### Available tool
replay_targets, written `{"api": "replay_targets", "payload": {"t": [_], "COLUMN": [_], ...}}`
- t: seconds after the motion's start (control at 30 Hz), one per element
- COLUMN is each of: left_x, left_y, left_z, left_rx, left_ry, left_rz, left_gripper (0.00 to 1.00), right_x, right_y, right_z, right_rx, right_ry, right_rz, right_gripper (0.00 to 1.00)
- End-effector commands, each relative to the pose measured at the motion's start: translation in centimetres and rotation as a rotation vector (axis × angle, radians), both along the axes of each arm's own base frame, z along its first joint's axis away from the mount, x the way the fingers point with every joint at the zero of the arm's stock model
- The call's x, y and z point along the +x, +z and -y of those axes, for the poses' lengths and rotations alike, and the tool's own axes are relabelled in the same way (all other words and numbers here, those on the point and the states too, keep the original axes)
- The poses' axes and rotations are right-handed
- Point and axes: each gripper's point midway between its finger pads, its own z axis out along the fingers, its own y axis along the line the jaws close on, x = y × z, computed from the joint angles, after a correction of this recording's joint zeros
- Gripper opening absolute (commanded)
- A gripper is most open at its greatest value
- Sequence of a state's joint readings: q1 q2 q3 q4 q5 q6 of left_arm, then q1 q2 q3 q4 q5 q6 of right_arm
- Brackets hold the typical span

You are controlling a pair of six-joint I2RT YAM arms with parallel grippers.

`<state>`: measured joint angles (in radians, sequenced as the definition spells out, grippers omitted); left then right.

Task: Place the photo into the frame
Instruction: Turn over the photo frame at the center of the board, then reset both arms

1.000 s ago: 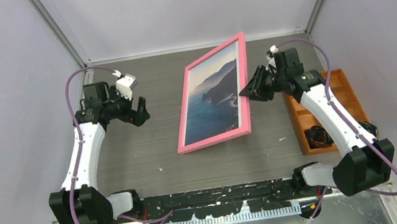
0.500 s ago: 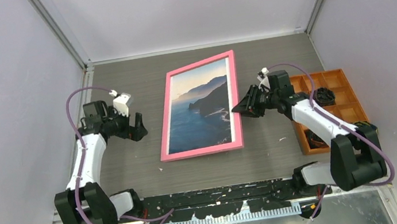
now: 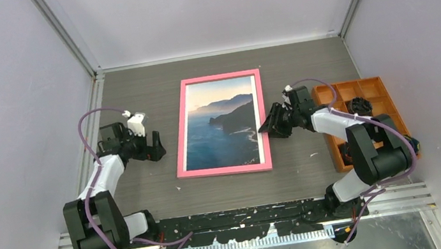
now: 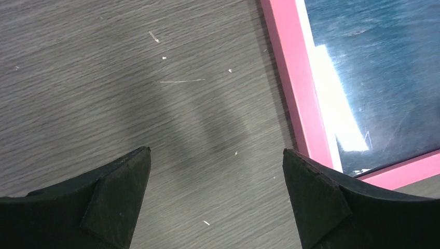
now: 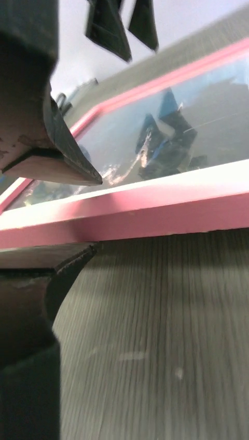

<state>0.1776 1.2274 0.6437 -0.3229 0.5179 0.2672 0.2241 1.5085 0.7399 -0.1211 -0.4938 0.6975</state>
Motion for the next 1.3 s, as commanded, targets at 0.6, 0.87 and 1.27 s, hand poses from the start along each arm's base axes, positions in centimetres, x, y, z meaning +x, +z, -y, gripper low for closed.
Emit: {"api": "replay_targets", "payload": {"t": [0.6,0.87,1.27], "left_x": [8.4,9.4,10.4], "left_y": [1.0,2.3,0.3], "left_z": [-5.2,-3.9,-1.4], "left_rx": [-0.041,-0.095,0.07], "left_ry": [0.47,0.412,0.33], "left_rz": [0.29,0.576,0.552], "left_gripper": [1.0,1.0,1.0], "right_x": [2.9,0.2,1.9], "right_y": [7.1,8.1,5.2], "right_z": [18.9,26.1,27.2], "right_rx": [-0.808,-1.066,-1.041], "right_ry": [-0.74,-1.068,-1.125], "right_rz": [0.276,0.477,0.676], "right_gripper": [1.0,1.0,1.0]}}
